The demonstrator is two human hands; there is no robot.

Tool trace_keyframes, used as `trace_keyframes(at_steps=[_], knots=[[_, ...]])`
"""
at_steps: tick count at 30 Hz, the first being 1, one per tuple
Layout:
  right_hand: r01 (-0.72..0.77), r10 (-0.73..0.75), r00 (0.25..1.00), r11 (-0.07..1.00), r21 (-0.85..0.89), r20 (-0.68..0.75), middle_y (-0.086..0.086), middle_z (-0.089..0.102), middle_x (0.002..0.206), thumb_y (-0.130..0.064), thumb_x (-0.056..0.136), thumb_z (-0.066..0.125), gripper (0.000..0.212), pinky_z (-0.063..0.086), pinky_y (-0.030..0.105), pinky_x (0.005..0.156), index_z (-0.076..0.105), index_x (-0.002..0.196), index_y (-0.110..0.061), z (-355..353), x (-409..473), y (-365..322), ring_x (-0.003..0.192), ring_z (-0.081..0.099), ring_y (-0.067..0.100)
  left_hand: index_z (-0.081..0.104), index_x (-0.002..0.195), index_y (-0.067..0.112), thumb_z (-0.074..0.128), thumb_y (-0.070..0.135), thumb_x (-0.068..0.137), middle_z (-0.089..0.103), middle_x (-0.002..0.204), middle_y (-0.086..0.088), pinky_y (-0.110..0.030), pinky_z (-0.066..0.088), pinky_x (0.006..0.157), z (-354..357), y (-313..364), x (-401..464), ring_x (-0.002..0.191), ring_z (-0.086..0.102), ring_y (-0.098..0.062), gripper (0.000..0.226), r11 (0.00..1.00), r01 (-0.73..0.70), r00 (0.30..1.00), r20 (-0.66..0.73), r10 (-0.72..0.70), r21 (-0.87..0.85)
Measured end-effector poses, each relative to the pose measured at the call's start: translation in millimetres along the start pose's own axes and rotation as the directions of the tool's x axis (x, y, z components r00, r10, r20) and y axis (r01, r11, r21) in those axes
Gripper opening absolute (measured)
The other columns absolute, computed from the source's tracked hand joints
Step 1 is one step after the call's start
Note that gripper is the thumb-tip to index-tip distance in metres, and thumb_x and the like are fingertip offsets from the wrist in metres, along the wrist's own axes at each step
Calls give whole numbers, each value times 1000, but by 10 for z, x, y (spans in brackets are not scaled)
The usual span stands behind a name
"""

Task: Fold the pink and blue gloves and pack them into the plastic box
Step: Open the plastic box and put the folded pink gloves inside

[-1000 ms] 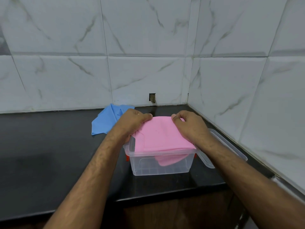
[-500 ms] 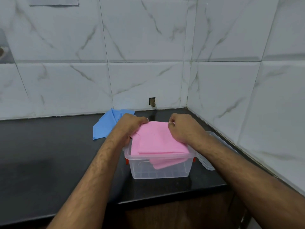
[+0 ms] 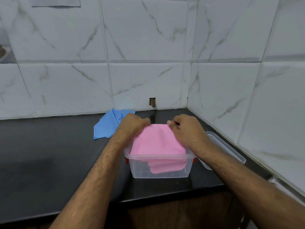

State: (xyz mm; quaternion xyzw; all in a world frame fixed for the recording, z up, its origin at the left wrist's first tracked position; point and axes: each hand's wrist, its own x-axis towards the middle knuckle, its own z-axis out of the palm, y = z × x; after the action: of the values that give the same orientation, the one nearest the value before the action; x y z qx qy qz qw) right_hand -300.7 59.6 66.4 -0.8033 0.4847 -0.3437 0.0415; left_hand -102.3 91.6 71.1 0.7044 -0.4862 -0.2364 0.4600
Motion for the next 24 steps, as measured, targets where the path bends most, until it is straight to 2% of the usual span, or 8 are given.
trace_keyframes(at_steps=[5, 9, 11, 13, 15, 17, 21, 24], knots=[[74, -75, 997, 996, -57, -6, -8, 56, 69, -35, 104, 51, 28, 30, 20, 52, 60, 83, -18, 28, -23, 14, 63, 49, 6, 68, 72, 10, 71, 34, 85, 62, 66, -9, -32, 42, 59, 5, 7, -6, 61, 57, -19, 28, 1000, -11, 1000, 1, 11, 22], [190, -192, 981, 909, -371, 32, -3, 53, 75, -33, 107, 40, 21, 36, 32, 66, 56, 104, -19, 85, -39, 14, 74, 48, 17, 41, 47, 22, 66, 34, 81, 39, 48, 2, -28, 30, 49, 32, 8, -49, 44, 35, -10, 45, 991, -73, 995, -62, 81, 115], [222, -216, 974, 867, -447, 65, -1, 46, 72, -32, 107, 38, 23, 32, 34, 68, 56, 111, -18, 83, -19, 35, 71, 39, 17, 34, 44, 23, 65, 34, 81, 32, 44, 6, -27, 28, 46, 45, 10, -64, 40, 29, -8, 50, 981, -102, 992, -51, 112, 163], [235, -196, 972, 845, -481, 130, 1, 53, 77, -29, 106, 42, 21, 32, 34, 71, 57, 113, -17, 70, 11, 41, 74, 37, 16, 32, 43, 23, 66, 32, 82, 30, 42, 7, -25, 27, 45, 43, 0, -57, 39, 27, -8, 53, 963, -153, 987, -20, 161, 220], [250, -177, 966, 814, -524, 187, 3, 63, 89, -28, 103, 50, 18, 37, 38, 80, 55, 116, -16, 75, 27, 34, 83, 39, 19, 33, 45, 22, 68, 32, 86, 29, 41, 8, -21, 27, 41, 27, -16, -40, 37, 27, -7, 54, 936, -206, 978, 21, 209, 287], [280, -195, 958, 791, -543, 210, 2, 60, 87, -25, 100, 56, 20, 38, 39, 81, 51, 116, -15, 97, 21, 28, 82, 41, 20, 41, 49, 19, 69, 34, 90, 29, 38, 11, -15, 24, 36, 13, -16, -37, 35, 30, -8, 52, 904, -231, 973, 66, 222, 360], [331, -249, 943, 787, -521, 222, 1, 60, 82, -22, 99, 59, 27, 38, 32, 69, 44, 120, -14, 125, 22, 10, 72, 49, 17, 57, 59, 9, 66, 36, 95, 48, 49, 0, -22, 34, 46, 62, 19, -88, 49, 44, -14, 46, 802, -276, 960, 104, 261, 530], [302, -247, 953, 832, -466, 178, -3, 44, 66, -19, 97, 62, 28, 32, 30, 54, 43, 116, -13, 94, 14, -25, 55, 39, 11, 69, 76, 3, 67, 37, 95, 62, 67, -8, -31, 42, 58, 130, 31, -134, 67, 59, -23, 40, 735, -276, 951, 68, 301, 619]])
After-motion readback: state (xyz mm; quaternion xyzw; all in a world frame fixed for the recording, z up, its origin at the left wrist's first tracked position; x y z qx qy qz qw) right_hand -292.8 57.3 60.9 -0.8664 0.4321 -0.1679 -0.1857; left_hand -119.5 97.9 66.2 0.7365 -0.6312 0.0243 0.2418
